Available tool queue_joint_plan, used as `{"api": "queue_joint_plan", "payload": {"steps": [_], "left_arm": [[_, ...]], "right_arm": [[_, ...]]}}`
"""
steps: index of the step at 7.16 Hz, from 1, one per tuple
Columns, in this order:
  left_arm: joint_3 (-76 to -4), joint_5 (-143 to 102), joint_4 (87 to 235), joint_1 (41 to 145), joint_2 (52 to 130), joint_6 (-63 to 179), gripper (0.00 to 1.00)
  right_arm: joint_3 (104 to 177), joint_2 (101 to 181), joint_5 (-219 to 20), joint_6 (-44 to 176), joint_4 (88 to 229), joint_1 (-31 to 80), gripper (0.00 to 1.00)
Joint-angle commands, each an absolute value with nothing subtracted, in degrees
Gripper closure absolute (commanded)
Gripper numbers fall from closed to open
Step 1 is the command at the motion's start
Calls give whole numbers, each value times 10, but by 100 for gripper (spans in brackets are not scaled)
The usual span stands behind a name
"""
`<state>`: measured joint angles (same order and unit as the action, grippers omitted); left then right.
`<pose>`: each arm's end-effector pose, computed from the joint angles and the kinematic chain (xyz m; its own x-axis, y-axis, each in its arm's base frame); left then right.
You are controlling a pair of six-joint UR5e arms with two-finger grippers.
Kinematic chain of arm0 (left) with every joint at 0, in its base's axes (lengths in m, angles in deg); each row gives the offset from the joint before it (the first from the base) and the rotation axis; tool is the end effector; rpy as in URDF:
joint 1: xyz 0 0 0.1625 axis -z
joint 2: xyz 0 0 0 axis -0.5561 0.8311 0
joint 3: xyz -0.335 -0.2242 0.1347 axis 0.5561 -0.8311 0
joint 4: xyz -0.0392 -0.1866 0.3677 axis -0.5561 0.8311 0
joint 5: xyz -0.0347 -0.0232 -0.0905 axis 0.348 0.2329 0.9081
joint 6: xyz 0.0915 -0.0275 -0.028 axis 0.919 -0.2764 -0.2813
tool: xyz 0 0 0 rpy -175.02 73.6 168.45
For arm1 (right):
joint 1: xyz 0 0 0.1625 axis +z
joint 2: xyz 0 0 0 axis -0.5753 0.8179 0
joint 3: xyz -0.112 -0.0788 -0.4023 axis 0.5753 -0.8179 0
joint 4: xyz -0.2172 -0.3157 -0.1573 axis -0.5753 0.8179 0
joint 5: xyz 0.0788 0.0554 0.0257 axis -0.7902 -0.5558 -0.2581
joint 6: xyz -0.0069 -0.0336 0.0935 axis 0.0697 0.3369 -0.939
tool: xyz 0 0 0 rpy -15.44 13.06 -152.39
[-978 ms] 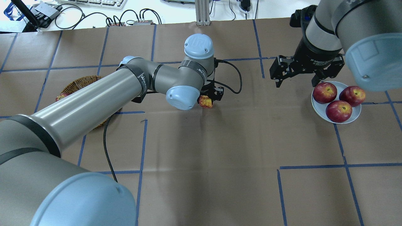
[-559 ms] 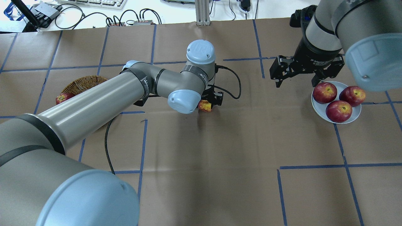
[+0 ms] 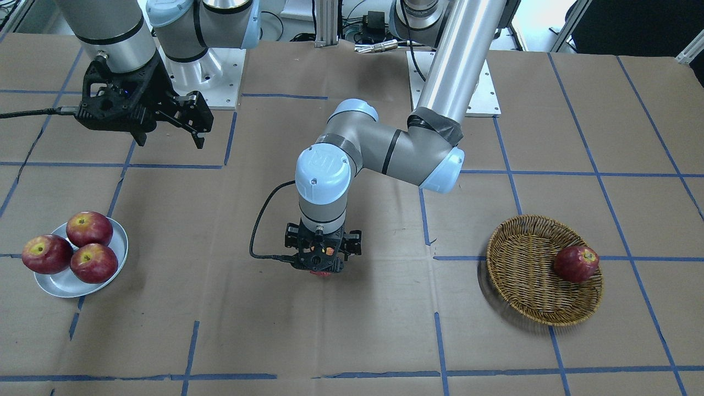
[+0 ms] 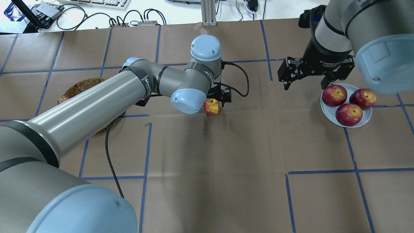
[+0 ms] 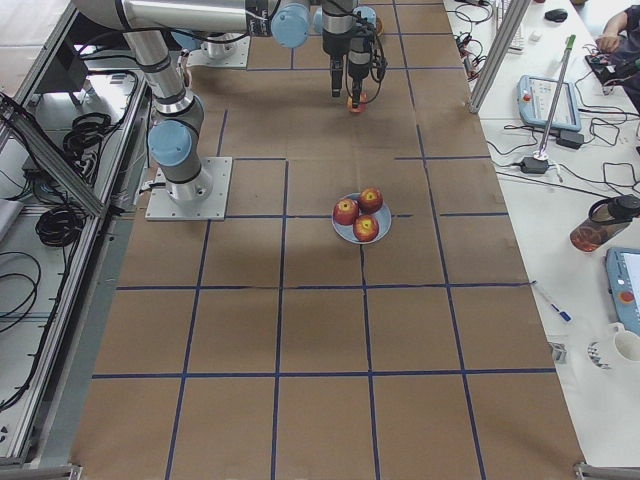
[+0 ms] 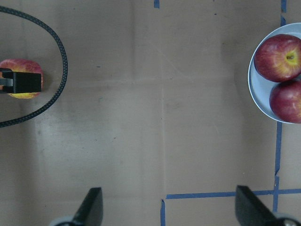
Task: Transfer apple from basket to plate
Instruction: 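Set the apple on the table and withdraw the left gripper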
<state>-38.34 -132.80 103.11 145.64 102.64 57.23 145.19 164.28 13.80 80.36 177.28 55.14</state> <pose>-0.3680 -0.5621 0.2290 -0.9936 0.1127 -0.0047 0.1128 0.9934 -0.0222 0.1352 -0.4697 0.4586 -0.9995 0.0323 0.0022 0.0322 0.9992 -0.0248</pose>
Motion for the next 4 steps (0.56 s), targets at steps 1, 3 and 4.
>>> {"api": "queue_joint_plan", "payload": {"steps": [1, 3, 4], "left_arm": [[-363, -1326, 1142, 1426, 923, 581, 1], [-361, -1325, 1282, 1352, 813, 682, 1], [-364, -1325, 1338, 1325, 771, 715, 1]], "right_arm": [[1452, 1643, 138, 804, 1772, 551, 0], [1452, 1643, 137, 804, 1771, 551, 0], [1452, 1643, 137, 804, 1771, 551, 0]]}}
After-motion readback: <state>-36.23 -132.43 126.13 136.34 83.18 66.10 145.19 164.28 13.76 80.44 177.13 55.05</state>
